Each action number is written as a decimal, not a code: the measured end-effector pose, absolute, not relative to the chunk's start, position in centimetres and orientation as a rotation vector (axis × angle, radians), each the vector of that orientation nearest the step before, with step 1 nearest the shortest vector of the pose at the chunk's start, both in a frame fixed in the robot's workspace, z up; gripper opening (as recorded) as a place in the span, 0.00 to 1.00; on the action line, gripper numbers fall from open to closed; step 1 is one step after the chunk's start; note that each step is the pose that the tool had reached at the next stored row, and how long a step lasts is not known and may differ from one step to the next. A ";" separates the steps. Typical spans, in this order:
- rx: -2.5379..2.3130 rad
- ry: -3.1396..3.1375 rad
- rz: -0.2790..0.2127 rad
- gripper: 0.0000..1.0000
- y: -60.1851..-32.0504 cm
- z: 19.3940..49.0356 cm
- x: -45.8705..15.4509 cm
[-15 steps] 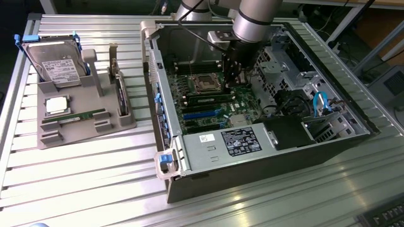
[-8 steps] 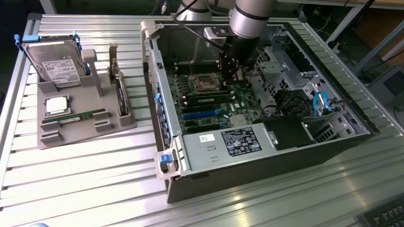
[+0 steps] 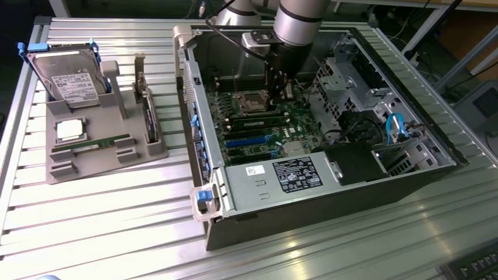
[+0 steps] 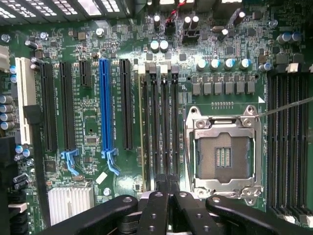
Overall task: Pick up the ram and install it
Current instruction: 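Press down the ram until it locks into place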
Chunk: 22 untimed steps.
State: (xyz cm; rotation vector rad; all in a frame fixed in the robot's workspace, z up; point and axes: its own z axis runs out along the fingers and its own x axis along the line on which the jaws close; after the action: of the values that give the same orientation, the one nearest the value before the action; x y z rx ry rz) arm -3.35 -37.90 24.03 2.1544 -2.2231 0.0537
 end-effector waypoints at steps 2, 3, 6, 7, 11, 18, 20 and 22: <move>2.156 -2.225 0.057 0.11 -37.9 24.2 -3.6; 2.157 -2.226 0.060 0.11 -37.9 24.3 -3.8; 2.159 -2.230 0.067 0.11 -37.9 24.3 -4.1; 2.160 -2.232 0.071 0.11 -37.9 24.3 -4.3; 2.162 -2.242 0.105 0.11 -37.9 24.1 -5.0; 2.163 -2.243 0.107 0.11 -38.0 24.3 -5.8; 2.163 -2.243 0.107 0.11 -38.0 24.4 -6.3; 2.163 -2.243 0.107 0.11 -38.1 24.5 -6.7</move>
State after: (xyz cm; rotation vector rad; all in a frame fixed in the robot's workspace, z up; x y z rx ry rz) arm -6.68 -38.09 24.48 2.1625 -2.2431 0.1074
